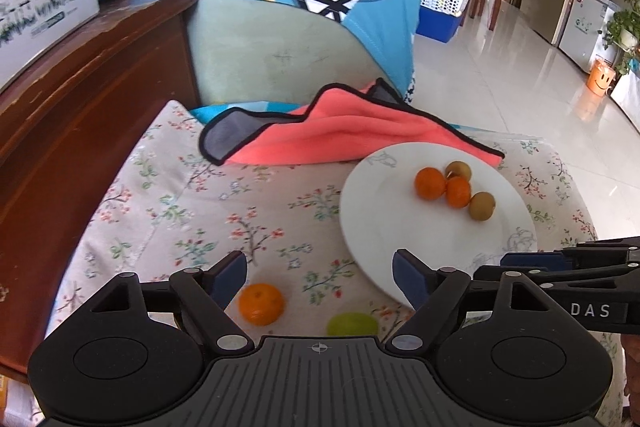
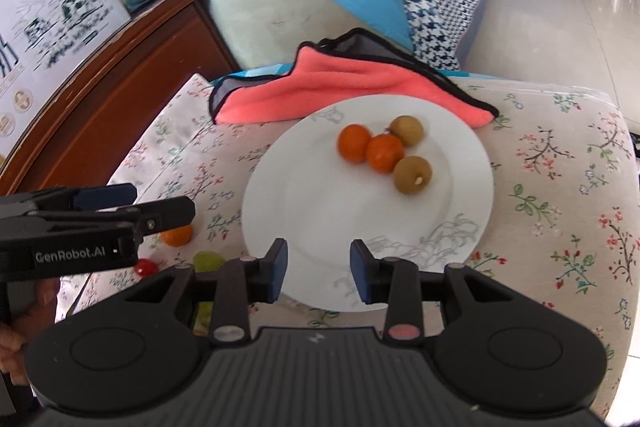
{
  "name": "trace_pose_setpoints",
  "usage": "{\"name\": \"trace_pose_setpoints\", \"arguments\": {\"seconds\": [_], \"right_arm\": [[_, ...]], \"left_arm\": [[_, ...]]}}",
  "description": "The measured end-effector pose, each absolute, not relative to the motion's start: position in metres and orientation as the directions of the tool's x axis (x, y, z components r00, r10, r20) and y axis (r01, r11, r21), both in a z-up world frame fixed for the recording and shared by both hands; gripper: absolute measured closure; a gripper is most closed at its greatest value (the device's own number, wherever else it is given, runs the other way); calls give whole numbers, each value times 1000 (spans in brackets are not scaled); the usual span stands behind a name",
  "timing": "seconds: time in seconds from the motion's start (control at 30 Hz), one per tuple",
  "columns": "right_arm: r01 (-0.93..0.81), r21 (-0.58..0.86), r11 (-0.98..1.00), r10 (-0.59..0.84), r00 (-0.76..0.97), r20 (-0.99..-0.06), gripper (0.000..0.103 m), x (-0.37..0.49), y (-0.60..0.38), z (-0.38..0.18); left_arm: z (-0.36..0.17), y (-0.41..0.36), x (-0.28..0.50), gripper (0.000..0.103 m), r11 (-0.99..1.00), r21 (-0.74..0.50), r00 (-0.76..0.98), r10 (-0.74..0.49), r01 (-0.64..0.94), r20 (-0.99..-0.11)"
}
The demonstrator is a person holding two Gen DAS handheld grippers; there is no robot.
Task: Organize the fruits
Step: 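Move both grippers back toward the remaining fruit pile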
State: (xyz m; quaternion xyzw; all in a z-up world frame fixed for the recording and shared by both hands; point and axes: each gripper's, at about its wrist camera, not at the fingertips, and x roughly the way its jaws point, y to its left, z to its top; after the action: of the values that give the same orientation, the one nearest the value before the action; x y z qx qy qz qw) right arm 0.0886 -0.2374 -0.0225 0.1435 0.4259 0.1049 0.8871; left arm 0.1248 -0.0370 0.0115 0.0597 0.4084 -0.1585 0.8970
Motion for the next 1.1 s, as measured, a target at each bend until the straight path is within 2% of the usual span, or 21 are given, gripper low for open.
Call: {"name": "trace_pose_setpoints", "arguments": {"seconds": [0.57, 0.87, 1.1], "right_arm": [[-256, 351, 901, 434, 507, -745, 67, 72, -193, -28], [-340, 336, 879, 464, 442, -768, 67, 60, -170, -35], [-374, 332, 866, 476, 410, -778, 67, 56, -158, -37]], "left_arm": [[14, 18, 103, 22, 948, -6, 617, -212, 318, -758], [4, 40, 75, 22, 925, 36, 606, -219, 378, -765], [-11, 46, 53, 22, 868, 75, 556, -246, 491, -794]]}}
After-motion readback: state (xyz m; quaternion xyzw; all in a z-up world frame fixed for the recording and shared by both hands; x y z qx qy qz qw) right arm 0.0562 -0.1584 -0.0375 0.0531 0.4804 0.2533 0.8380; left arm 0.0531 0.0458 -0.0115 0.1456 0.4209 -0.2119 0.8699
